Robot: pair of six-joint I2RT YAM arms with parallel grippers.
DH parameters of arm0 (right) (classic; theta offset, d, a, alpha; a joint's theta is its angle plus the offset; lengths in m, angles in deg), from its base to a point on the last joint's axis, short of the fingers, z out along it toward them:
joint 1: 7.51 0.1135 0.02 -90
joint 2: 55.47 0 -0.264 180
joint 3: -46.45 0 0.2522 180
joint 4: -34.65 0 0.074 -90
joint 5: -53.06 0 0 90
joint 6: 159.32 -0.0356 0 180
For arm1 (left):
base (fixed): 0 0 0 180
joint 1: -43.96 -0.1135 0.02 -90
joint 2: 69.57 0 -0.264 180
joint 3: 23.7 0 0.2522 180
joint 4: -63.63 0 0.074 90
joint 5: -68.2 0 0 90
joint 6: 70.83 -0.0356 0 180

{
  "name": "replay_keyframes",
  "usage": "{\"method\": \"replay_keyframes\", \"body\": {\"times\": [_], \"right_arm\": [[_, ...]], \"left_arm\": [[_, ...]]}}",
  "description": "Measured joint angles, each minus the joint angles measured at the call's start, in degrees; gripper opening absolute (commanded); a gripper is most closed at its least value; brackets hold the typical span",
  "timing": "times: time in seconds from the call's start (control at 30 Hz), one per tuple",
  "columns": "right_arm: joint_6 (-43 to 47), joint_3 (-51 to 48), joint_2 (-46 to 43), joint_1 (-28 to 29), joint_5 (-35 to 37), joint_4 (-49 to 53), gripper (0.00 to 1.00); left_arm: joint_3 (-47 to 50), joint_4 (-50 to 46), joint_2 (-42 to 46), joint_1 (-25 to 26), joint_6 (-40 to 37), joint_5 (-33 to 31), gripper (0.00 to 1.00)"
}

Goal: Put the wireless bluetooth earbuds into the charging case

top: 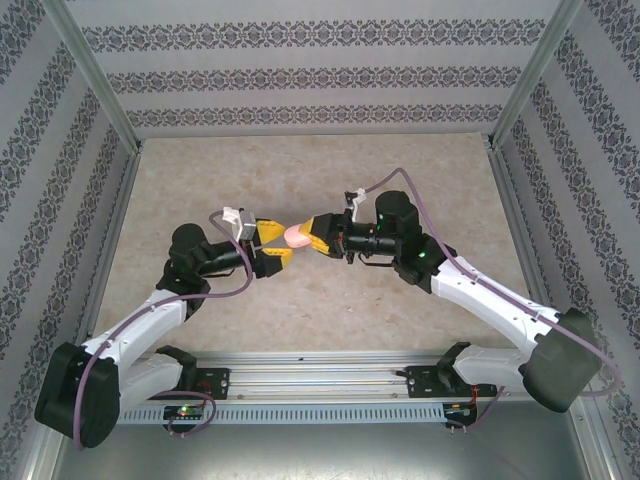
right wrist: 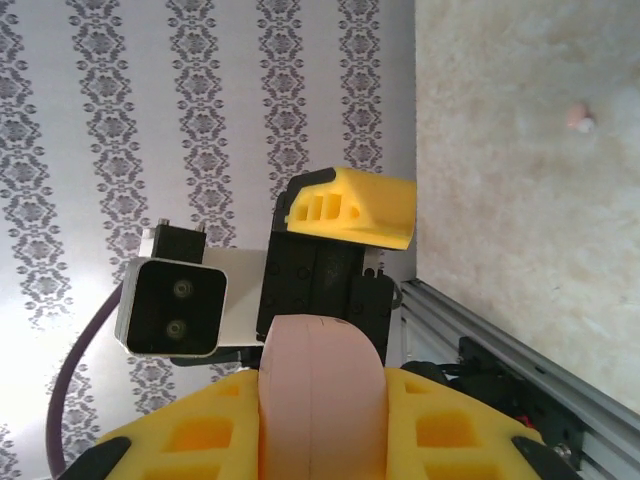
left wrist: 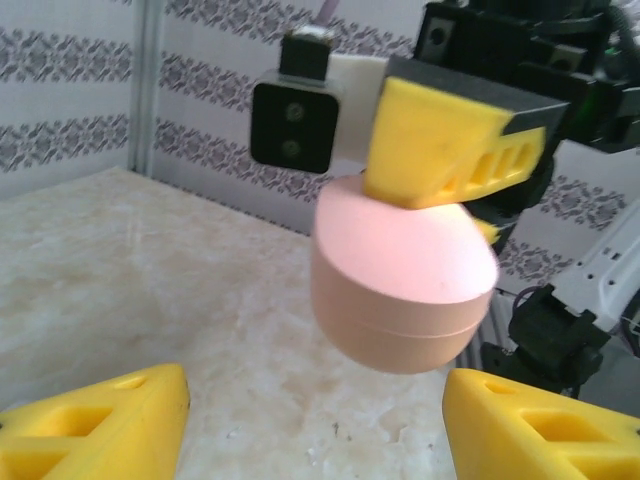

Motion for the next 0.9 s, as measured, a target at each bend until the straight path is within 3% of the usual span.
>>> {"method": "replay_keyframes", "body": {"times": [0.4,0.7,0.9], "right_arm": [[-2.12,0.02,3.52,0.07,-0.42,-3.54,0.15],[-3.37,0.07,4.22,0.52,-0.61,-5.25,0.15],[-3.43,0.13,4.22,0.55,-0.81,-5.88,0.15]], "left_arm": [[-1.66,1.84,-0.13,0.04,1.60,1.88,0.50],[-1.70,3.08,-1.14,0.04,3.78,2.38,0.54],[-1.90,3.89,-1.49,0.02,4.59,2.23,0.43]]}}
